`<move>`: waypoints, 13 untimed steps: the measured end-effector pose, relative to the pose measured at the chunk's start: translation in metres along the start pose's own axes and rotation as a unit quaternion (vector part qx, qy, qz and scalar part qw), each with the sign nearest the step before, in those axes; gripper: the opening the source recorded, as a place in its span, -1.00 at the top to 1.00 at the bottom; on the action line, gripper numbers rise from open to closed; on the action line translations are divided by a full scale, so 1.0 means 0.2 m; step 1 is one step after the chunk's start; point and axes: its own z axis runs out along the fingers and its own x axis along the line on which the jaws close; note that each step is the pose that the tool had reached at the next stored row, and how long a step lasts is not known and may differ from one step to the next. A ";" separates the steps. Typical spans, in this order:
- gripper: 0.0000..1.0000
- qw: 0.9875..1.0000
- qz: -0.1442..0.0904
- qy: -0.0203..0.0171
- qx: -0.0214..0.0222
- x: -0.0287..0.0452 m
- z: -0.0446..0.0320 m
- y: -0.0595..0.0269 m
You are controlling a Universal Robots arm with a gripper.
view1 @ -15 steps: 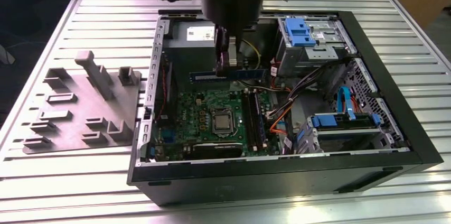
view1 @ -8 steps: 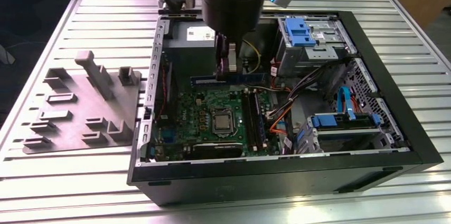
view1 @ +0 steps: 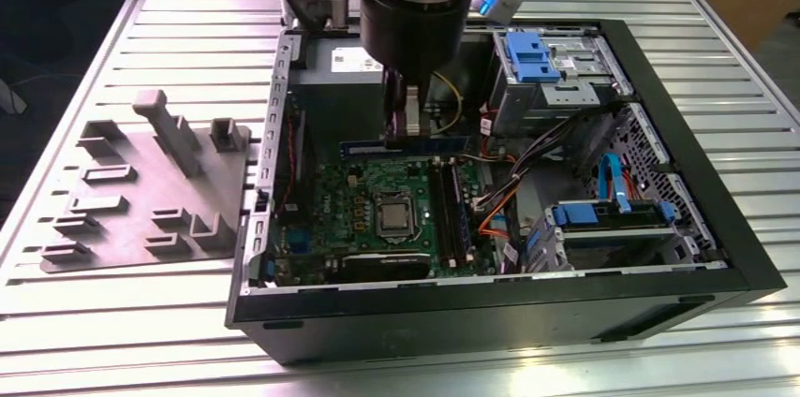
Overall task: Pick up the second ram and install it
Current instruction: 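Pick up the second ram and move it above second insertion slot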
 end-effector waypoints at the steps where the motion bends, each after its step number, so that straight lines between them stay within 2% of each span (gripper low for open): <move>1: 0.76 1.000 0.000 0.000 0.000 0.002 0.003 0.000; 10: 0.76 1.000 0.001 0.000 0.000 0.012 0.060 -0.003; 13: 0.76 1.000 0.001 0.000 0.000 0.013 0.065 -0.004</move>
